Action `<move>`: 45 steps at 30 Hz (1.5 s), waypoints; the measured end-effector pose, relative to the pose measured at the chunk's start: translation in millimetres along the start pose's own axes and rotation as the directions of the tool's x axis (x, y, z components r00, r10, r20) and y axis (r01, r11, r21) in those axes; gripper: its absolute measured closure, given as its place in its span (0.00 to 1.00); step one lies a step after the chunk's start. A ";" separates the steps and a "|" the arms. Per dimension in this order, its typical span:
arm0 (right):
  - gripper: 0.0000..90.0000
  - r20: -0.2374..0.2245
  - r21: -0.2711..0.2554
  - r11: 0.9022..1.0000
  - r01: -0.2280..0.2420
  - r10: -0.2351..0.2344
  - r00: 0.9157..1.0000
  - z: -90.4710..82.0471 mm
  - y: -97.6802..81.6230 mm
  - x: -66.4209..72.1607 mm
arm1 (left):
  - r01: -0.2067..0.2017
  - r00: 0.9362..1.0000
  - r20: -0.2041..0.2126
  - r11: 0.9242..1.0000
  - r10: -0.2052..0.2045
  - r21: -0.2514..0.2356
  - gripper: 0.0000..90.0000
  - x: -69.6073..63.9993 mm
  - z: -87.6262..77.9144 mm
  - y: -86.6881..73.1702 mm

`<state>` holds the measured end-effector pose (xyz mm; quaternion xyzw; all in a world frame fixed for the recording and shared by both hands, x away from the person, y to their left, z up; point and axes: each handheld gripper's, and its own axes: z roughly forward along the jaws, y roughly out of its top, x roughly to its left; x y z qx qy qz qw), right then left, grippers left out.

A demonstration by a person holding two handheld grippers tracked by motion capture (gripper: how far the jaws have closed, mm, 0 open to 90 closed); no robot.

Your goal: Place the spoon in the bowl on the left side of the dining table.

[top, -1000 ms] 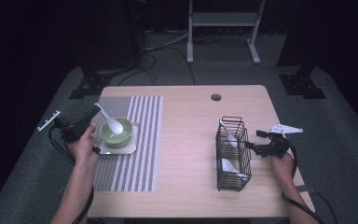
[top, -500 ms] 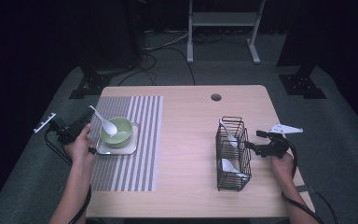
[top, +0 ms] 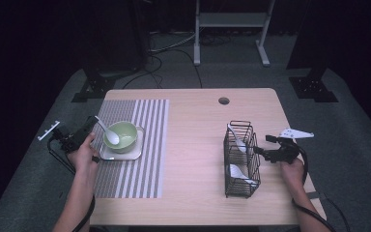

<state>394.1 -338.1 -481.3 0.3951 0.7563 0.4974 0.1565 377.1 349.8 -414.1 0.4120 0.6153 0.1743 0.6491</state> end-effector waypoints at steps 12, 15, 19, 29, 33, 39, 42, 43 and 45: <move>0.14 0.000 0.000 1.000 0.001 -0.001 1.000 0.0 0.0 0.1 | 0.017 0.999 -0.029 1.000 -0.017 0.011 0.95 15.1 -0.7 -6.7; 0.14 0.001 0.001 1.000 0.000 0.000 1.000 0.1 0.1 0.3 | 0.016 0.999 -0.031 1.000 -0.016 0.009 0.95 16.2 -1.3 -6.3; 0.14 0.002 0.001 1.000 0.000 0.000 1.000 0.1 0.1 0.3 | 0.020 0.999 -0.033 1.000 -0.019 0.008 0.95 17.3 -1.7 -6.4; 0.14 0.001 0.001 1.000 0.000 0.000 1.000 0.1 0.1 0.2 | 0.032 0.999 -0.032 0.999 -0.032 0.007 0.95 22.0 -1.6 -9.0; 0.14 0.000 0.001 1.000 -0.001 0.001 1.000 0.1 0.1 0.1 | 0.036 0.999 -0.029 0.999 -0.036 0.010 0.94 24.9 -1.6 -10.1; 0.14 0.000 0.003 1.000 -0.003 0.003 1.000 0.3 0.2 0.0 | 0.040 0.999 -0.035 0.999 -0.040 0.017 0.93 28.1 -1.8 -12.0; 0.14 0.000 0.005 1.000 -0.003 0.003 1.000 0.4 0.2 0.1 | 0.036 0.999 -0.039 0.999 -0.035 0.024 0.93 29.7 -1.7 -13.9; 0.14 0.000 0.005 1.000 -0.003 0.003 1.000 0.4 0.2 0.2 | 0.035 0.999 -0.040 0.999 -0.034 0.030 0.92 30.4 -1.7 -14.3; 0.14 0.000 0.005 1.000 -0.003 0.003 1.000 0.4 0.2 0.1 | 0.038 0.999 -0.041 0.999 -0.036 0.038 0.92 31.0 -1.1 -15.8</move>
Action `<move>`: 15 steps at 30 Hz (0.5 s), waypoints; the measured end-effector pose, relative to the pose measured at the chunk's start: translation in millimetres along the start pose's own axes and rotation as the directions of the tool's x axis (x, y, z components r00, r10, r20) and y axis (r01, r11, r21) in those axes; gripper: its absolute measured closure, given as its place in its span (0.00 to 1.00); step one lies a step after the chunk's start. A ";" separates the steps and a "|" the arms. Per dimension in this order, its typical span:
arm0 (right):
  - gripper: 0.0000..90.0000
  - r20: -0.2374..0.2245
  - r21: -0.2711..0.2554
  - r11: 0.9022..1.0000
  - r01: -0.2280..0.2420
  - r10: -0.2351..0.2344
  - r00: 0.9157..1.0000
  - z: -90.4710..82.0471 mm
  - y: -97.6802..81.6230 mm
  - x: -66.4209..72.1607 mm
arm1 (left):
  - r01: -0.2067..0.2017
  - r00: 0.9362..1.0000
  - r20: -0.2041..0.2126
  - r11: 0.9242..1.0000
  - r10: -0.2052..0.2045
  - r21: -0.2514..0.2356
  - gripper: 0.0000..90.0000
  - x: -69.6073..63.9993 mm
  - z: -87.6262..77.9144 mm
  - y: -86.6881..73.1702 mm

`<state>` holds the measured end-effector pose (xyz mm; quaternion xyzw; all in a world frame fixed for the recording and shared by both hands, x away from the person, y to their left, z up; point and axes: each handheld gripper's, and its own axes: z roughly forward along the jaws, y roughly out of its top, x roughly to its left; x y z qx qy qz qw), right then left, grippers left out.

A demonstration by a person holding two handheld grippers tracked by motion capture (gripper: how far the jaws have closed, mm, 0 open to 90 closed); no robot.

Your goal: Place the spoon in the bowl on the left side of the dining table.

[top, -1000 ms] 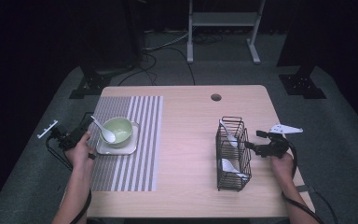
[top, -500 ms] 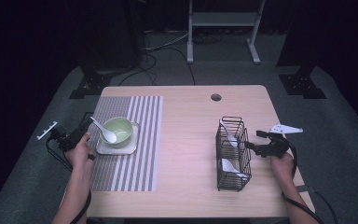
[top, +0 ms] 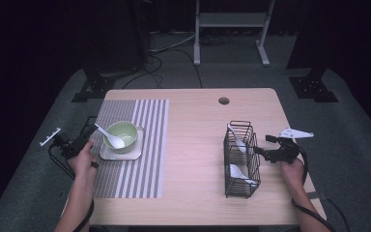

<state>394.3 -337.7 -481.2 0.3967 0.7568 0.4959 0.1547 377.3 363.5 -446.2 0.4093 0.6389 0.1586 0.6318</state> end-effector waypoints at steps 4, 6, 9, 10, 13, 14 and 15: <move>0.14 -0.001 0.001 1.000 0.000 0.000 1.000 0.0 0.0 0.0 | -0.011 1.000 -0.006 1.000 0.011 0.012 0.91 1.2 1.4 -2.4; 0.14 -0.001 0.000 1.000 0.001 -0.001 1.000 0.0 0.0 0.0 | -0.015 1.000 -0.011 1.000 0.015 0.019 0.90 1.3 2.0 -3.5; 0.14 -0.001 0.001 1.000 0.000 0.000 1.000 0.0 0.0 -0.1 | -0.021 1.000 -0.014 0.999 0.021 0.029 0.90 2.4 2.6 -5.4; 0.14 -0.001 0.001 1.000 0.000 0.000 1.000 0.0 0.0 -0.1 | -0.021 1.000 -0.014 0.999 0.021 0.029 0.89 2.4 2.6 -5.4; 0.14 -0.002 0.000 1.000 0.001 -0.001 1.000 0.1 0.1 -0.1 | -0.020 1.000 -0.018 0.999 0.021 0.035 0.89 4.0 2.7 -7.3; 0.14 -0.002 0.001 1.000 0.001 -0.001 1.000 0.1 0.1 -0.1 | -0.022 1.000 -0.021 0.999 0.023 0.038 0.89 4.1 2.9 -7.7; 0.14 -0.002 0.000 1.000 0.000 0.000 1.000 0.1 0.1 0.0 | -0.022 1.000 -0.020 0.999 0.023 0.039 0.89 4.6 3.0 -8.2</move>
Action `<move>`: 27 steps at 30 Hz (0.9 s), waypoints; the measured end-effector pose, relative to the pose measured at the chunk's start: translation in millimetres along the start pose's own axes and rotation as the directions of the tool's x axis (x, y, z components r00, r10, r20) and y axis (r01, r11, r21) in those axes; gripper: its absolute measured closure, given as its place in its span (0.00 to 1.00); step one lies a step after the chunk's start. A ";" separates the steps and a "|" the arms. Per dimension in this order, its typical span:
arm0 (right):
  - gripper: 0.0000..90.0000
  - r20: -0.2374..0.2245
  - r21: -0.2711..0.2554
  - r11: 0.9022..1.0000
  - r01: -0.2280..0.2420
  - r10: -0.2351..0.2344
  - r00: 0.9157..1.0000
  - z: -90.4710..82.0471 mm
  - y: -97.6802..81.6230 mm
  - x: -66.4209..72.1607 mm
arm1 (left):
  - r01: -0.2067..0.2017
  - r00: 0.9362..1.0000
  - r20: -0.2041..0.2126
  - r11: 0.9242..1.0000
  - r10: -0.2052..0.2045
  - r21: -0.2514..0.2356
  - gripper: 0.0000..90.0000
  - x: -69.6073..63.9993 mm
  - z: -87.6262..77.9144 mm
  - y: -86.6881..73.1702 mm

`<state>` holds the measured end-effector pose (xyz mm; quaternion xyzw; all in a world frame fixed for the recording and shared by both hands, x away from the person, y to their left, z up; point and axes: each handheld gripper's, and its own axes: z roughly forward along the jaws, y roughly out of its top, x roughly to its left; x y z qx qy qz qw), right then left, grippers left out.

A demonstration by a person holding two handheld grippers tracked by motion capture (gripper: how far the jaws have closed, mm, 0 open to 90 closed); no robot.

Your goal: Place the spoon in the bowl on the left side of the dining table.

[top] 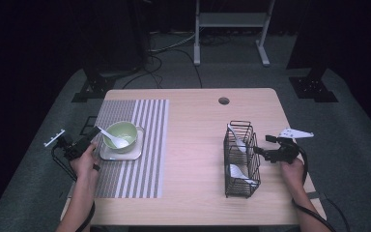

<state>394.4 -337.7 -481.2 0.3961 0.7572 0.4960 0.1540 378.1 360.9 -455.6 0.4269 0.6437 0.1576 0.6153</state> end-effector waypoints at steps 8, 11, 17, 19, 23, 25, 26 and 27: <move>0.14 -0.002 -0.003 1.000 0.003 -0.003 1.000 -0.1 0.0 -0.4 | -0.014 1.000 -0.013 1.000 0.014 0.014 0.87 0.3 0.4 -3.6; 0.14 -0.003 -0.004 1.000 0.001 -0.001 1.000 -0.1 0.0 -0.5 | -0.017 1.000 -0.022 1.000 0.018 0.018 0.86 1.0 -1.4 -4.1; 0.14 -0.008 -0.008 1.000 0.001 -0.001 1.000 -0.6 -0.1 -0.7 | -0.034 0.999 -0.031 0.999 0.035 0.030 0.79 -2.1 -3.2 -4.7; 0.14 -0.005 -0.009 1.000 0.003 -0.003 1.000 -0.5 -0.1 -0.2 | -0.034 0.999 -0.033 0.999 0.035 0.033 0.77 -1.6 -4.4 -5.3; 0.14 -0.003 -0.009 1.000 0.003 -0.003 1.000 -0.4 -0.1 0.0 | -0.040 0.998 -0.037 0.999 0.042 0.036 0.73 0.0 -8.6 -6.6; 0.14 0.002 -0.006 1.000 0.006 -0.006 1.000 -0.2 -0.1 0.3 | -0.040 0.999 -0.036 0.999 0.041 0.036 0.69 0.8 -10.6 -6.6; 0.14 0.003 -0.005 1.000 0.008 -0.008 1.000 -0.1 0.0 0.4 | -0.045 0.998 -0.037 0.998 0.047 0.036 0.69 1.1 -11.7 -6.6; 0.14 0.004 -0.004 1.000 0.009 -0.009 1.000 0.0 0.0 0.6 | -0.054 0.998 -0.038 0.998 0.055 0.037 0.69 1.6 -13.1 -6.8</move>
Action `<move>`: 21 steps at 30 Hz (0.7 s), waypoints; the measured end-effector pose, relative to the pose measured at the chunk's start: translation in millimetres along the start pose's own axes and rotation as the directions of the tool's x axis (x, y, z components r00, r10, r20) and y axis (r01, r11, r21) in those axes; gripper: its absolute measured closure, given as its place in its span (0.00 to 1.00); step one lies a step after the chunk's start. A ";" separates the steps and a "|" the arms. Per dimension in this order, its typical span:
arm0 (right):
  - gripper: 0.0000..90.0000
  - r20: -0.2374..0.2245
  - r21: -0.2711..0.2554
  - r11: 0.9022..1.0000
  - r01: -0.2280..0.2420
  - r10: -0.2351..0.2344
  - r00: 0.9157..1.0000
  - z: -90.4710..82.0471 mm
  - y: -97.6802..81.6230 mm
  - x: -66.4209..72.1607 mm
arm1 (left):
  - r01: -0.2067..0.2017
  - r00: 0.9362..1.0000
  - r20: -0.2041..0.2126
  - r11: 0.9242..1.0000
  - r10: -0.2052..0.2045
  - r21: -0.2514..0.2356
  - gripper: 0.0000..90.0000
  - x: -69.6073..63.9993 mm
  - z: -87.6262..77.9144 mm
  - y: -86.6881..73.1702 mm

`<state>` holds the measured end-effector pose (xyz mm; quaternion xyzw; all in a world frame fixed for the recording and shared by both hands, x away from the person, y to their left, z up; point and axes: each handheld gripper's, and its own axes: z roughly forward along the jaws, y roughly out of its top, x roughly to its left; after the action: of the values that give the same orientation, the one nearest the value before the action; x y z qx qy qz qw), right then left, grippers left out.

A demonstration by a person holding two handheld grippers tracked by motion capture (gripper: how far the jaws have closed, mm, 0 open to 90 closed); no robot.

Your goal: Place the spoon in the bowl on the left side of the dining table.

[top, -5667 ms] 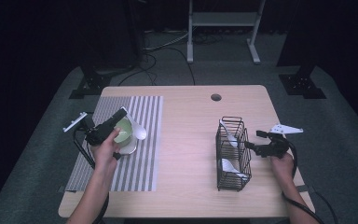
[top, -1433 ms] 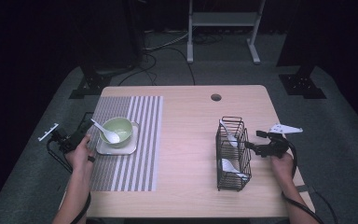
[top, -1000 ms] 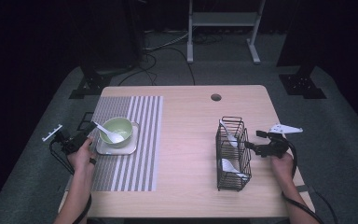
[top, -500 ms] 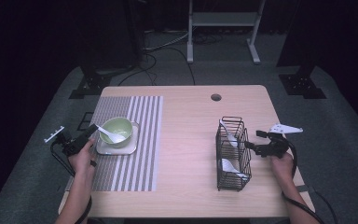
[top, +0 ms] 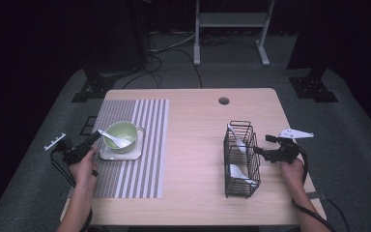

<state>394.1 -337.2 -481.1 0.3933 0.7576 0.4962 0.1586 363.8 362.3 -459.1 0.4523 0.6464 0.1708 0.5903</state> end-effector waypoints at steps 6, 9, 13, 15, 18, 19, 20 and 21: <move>0.14 0.001 0.000 1.000 0.001 -0.001 1.000 0.3 0.1 -0.1 | -0.018 1.000 -0.014 1.000 0.018 0.005 0.65 2.4 -5.8 -1.1; 0.14 0.002 0.001 1.000 0.001 -0.001 1.000 0.1 0.0 0.2 | -0.017 1.000 -0.012 1.000 0.017 0.006 0.63 2.2 -7.7 -2.2; 0.14 0.002 0.001 1.000 0.002 -0.002 1.000 0.2 0.0 0.3 | -0.021 1.000 -0.002 1.000 0.021 0.012 0.56 -2.5 -10.7 -3.4; 0.14 0.002 0.001 1.000 0.002 -0.002 1.000 0.1 0.0 0.3 | -0.038 0.999 0.004 0.999 0.038 0.015 0.54 -6.4 -12.5 -3.8; 0.14 0.002 0.000 1.000 0.004 -0.004 1.000 0.2 0.0 0.3 | -0.066 0.998 0.017 0.998 0.066 0.018 0.51 -14.5 -15.0 -4.0; 0.14 0.002 0.001 1.000 0.003 -0.003 1.000 0.1 0.0 0.4 | -0.078 0.997 0.020 0.997 0.078 0.020 0.50 -17.2 -16.0 -3.9; 0.14 0.001 0.000 1.000 0.004 -0.004 1.000 0.1 0.0 0.3 | -0.089 0.996 0.024 0.996 0.089 0.021 0.49 -20.0 -16.7 -3.9; 0.14 0.001 0.000 1.000 0.003 -0.003 1.000 0.0 0.0 0.4 | -0.095 0.995 0.026 0.995 0.095 0.022 0.48 -22.9 -17.3 -4.2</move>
<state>393.8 -336.9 -481.1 0.3926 0.7581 0.4957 0.1598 343.9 347.5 -444.1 0.4912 0.6188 0.1857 0.5842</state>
